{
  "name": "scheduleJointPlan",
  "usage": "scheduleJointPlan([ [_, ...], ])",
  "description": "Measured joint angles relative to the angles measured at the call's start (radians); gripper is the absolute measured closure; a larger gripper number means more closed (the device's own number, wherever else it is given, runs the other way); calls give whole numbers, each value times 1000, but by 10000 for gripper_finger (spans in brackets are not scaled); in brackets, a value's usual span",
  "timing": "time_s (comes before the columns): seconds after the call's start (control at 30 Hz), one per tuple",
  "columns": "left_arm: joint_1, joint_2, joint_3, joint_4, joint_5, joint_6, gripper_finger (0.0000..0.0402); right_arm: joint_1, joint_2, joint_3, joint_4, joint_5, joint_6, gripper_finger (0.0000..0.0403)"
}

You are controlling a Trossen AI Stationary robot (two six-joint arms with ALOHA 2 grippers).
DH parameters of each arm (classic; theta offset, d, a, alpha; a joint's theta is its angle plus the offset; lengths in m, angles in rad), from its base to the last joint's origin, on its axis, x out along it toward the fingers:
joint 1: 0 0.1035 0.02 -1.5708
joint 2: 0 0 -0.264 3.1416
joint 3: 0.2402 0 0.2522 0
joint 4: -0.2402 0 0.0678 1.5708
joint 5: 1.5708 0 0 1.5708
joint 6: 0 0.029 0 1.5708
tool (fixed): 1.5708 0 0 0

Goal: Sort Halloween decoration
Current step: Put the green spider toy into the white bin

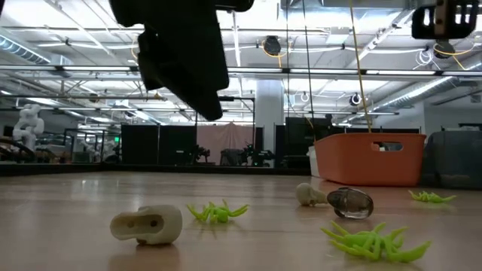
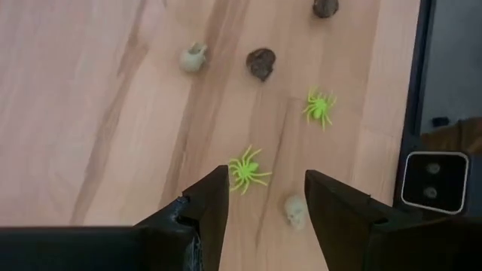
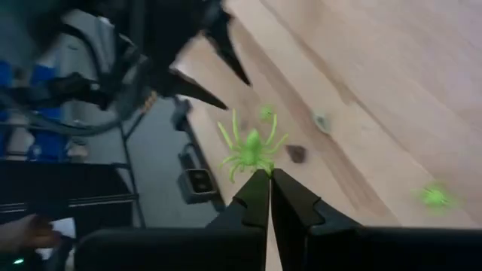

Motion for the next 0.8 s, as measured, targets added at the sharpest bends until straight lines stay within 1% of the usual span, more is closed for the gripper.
scheduleJointPlan([
  [0.1, 0, 0, -1, 16, 13, -3, 226, 0, -11, 0, 78, 3, -31, 403],
  [0.37, -12, 0, -1, 145, 22, -119, 226, -2, -59, 0, 393, 3, -105, 403],
  [0.53, -14, 0, -1, 212, 19, -182, 226, -2, -79, 0, 576, 2, -267, 403],
  [0.6, -14, 0, -1, 236, 18, -184, 226, -2, -83, 0, 639, 2, -346, 403],
  [0.7, -15, 0, -1, 268, 19, -193, 226, -2, -83, 1, 693, 3, -441, 403],
  [0.8, -16, 0, -1, 284, 22, -211, 226, -2, -83, 1, 710, 5, -536, 403],
])
